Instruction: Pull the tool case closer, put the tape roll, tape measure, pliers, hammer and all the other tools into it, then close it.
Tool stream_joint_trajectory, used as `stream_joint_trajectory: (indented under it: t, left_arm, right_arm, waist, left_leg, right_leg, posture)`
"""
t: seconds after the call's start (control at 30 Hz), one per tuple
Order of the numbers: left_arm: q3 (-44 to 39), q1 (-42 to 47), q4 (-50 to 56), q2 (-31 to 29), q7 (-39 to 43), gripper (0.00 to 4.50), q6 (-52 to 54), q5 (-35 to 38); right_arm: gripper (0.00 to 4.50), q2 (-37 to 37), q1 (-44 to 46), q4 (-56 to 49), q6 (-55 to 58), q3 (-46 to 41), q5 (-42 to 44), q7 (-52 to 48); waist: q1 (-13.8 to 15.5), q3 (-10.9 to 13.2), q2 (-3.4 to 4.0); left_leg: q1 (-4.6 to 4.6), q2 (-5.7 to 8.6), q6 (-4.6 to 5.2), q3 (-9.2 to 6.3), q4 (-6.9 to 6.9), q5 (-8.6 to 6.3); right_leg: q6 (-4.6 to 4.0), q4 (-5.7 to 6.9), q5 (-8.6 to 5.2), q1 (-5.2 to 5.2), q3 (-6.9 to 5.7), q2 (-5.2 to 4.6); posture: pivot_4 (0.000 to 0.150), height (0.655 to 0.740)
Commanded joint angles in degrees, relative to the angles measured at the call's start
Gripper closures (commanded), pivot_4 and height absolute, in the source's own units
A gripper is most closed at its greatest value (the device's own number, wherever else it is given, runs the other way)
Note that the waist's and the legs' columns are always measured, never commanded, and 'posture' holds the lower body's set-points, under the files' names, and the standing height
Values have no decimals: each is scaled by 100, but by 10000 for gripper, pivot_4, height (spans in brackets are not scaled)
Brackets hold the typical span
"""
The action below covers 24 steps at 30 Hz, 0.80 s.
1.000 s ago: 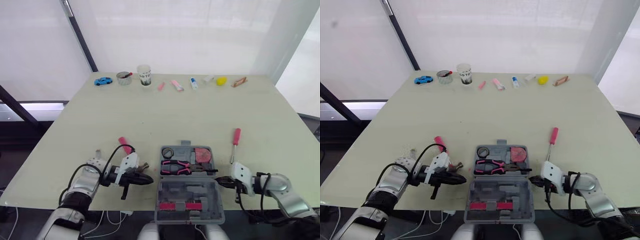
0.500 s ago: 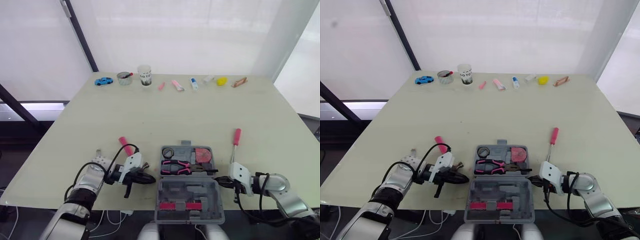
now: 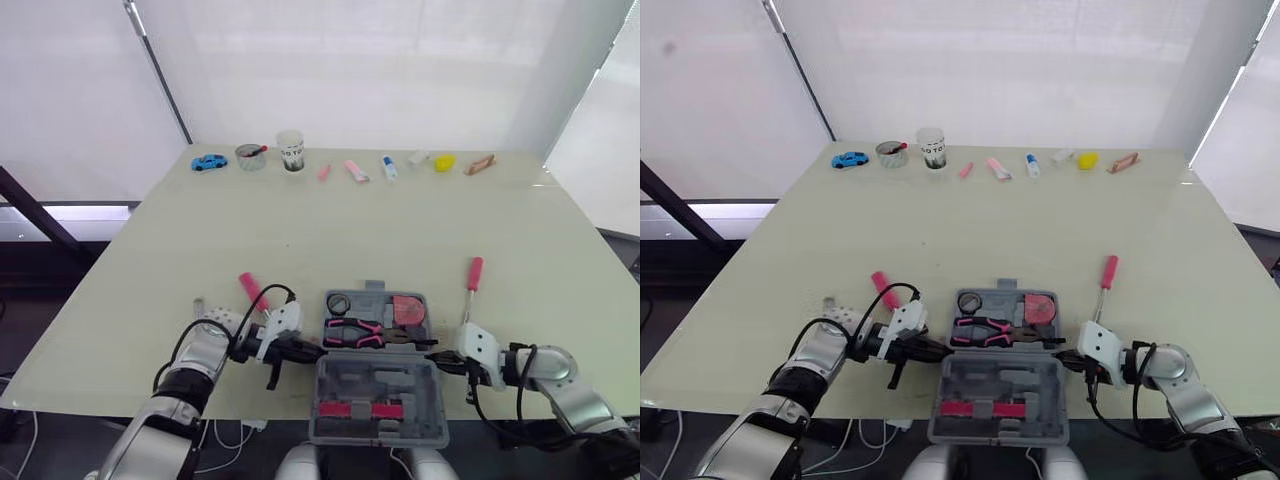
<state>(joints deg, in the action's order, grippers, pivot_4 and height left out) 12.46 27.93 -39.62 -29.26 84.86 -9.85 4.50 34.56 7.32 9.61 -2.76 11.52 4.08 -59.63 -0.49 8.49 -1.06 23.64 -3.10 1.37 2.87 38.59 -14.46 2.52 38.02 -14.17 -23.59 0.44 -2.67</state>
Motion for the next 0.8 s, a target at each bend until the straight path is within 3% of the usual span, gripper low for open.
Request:
stream_joint_trajectory:
  t: [0.03,0.8]
  left_arm:
    - [105,88,20,162,-3,44442,-30,-25]
    - [-98,754,-756,371,-308,44442,-305,-202]
  right_arm:
    - [45000,-51,74,-66,-29,53,8,-12]
    - [45000,-230,557,358,-158,-149,67,96]
  waist:
    - [1,0,0]
    - [8,0,0]
  left_leg:
    - [0,1,0,0,1,0]
    - [5,3,1,-3,17,1]
  right_leg:
    - [1,0,0,0,2,0]
    - [7,4,5,3,3,1]
  posture:
    - [1500,7400]
    - [1500,7400]
